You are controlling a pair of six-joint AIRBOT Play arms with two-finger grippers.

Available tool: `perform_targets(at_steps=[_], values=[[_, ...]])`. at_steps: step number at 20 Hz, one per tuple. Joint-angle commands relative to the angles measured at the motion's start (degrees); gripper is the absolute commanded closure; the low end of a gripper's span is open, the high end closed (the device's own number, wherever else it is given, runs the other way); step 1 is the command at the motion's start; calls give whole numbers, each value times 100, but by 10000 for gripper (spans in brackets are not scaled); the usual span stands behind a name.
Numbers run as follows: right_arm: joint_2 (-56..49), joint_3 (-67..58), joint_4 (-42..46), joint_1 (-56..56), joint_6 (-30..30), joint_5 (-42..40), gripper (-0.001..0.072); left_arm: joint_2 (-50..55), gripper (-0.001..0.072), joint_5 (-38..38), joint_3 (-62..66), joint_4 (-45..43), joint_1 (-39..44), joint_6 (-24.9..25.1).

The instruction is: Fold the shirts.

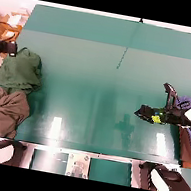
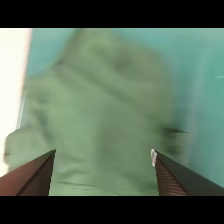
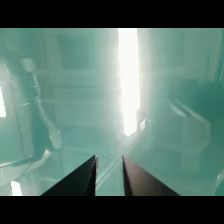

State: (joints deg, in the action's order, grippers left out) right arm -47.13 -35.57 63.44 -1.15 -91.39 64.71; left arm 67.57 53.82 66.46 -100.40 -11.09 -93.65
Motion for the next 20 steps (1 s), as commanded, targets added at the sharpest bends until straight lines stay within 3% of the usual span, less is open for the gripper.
perform_targets(at_steps=[1, 3, 5, 8, 9, 10, 11, 13, 15, 20], values=[[-13, 2, 0, -2, -2, -229, 488, 1060, -8, -188, 2, -254, -485, -35], [-13, 2, 0, -2, -2, -280, 481, 1628, -9, -544, 2, 136, -531, 17], [-13, 2, 0, -2, -2, -345, 404, 2055, -8, -944, 2, 798, -514, 319], [-13, 2, 0, -2, -2, -343, 400, 2402, -6, -1211, 2, 1412, -514, 629], [-13, 2, -2, -2, -2, -343, 400, 2444, 52, -1226, 2, 1401, -514, 627], [-13, 2, -2, -2, -2, -341, 400, 2446, 413, -1226, 4, 1368, -514, 629], [-13, 2, -2, -2, -2, -341, 401, 2415, 673, -1198, 9, 1362, -514, 710], [-13, 2, -4, -2, -2, -334, 402, 2295, 682, -1025, 131, 1390, -514, 721], [-13, 0, -55, -2, -4, -315, 463, 2090, 682, -649, 555, 1543, -511, 726], [-13, -81, -195, -7, -2, -291, 463, 1023, 683, 262, 2063, 2065, 116, 1016]])
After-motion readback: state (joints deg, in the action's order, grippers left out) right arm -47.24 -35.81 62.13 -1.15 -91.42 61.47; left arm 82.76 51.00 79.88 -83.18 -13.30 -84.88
